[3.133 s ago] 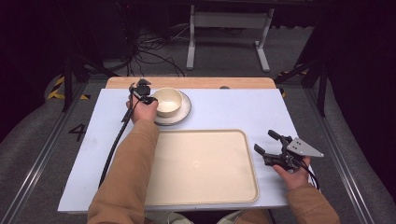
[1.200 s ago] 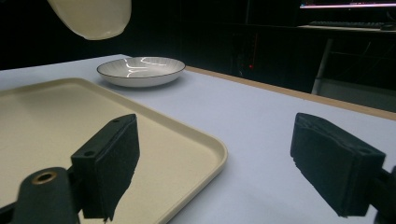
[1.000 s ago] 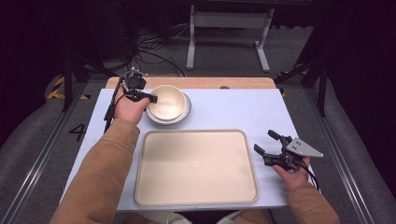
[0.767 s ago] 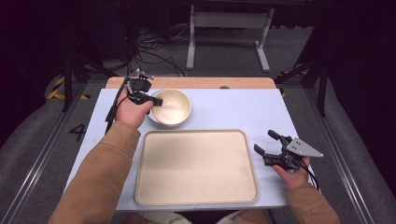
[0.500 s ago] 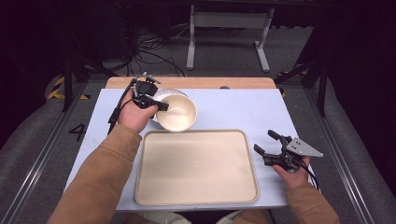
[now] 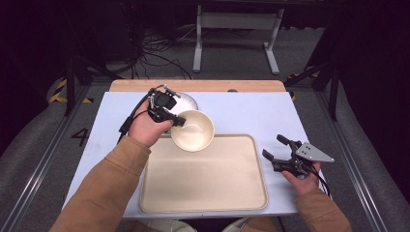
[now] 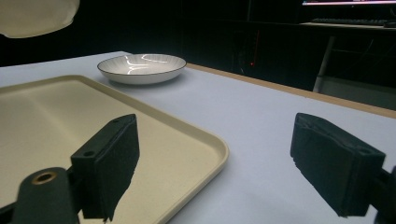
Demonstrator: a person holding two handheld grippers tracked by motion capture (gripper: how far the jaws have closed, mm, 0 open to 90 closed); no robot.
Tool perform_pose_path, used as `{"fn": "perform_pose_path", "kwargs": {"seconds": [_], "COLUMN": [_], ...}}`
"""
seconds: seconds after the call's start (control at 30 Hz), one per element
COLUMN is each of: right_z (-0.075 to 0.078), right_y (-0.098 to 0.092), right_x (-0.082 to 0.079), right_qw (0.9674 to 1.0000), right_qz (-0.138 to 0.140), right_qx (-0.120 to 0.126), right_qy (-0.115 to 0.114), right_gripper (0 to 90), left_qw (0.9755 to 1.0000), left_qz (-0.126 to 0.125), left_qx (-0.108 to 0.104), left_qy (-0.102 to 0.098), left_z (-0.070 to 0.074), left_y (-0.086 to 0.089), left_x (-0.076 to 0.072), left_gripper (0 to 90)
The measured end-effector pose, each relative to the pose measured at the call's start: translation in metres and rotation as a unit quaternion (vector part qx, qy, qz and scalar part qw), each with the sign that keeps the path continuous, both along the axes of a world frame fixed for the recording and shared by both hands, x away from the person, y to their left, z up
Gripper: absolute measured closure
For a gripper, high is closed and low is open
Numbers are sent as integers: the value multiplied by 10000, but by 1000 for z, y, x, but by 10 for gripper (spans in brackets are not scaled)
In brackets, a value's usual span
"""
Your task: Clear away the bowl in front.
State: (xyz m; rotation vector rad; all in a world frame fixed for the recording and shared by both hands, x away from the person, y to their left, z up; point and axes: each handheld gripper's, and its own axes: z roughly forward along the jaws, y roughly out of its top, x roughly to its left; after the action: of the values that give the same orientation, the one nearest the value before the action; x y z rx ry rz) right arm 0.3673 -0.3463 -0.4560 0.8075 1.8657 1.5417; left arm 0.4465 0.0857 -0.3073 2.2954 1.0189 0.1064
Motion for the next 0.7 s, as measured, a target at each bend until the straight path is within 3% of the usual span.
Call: {"fn": "perform_pose_path", "kwargs": {"seconds": [0.3, 0.7], "right_z": [0, 0], "right_y": [0, -1], "right_x": [0, 0], "right_qw": [10000, 10000], "right_qz": [7, 12], "right_qx": [15, 22], "right_qy": [-12, -17], "right_gripper": [157, 156], "left_qw": [9986, 9964], "left_qz": [-408, -647], "left_qx": [281, 421], "left_qy": [178, 361], "left_z": [-10, -29], "left_y": [-14, -31], "left_x": [-5, -7], "left_gripper": [829, 829]}}
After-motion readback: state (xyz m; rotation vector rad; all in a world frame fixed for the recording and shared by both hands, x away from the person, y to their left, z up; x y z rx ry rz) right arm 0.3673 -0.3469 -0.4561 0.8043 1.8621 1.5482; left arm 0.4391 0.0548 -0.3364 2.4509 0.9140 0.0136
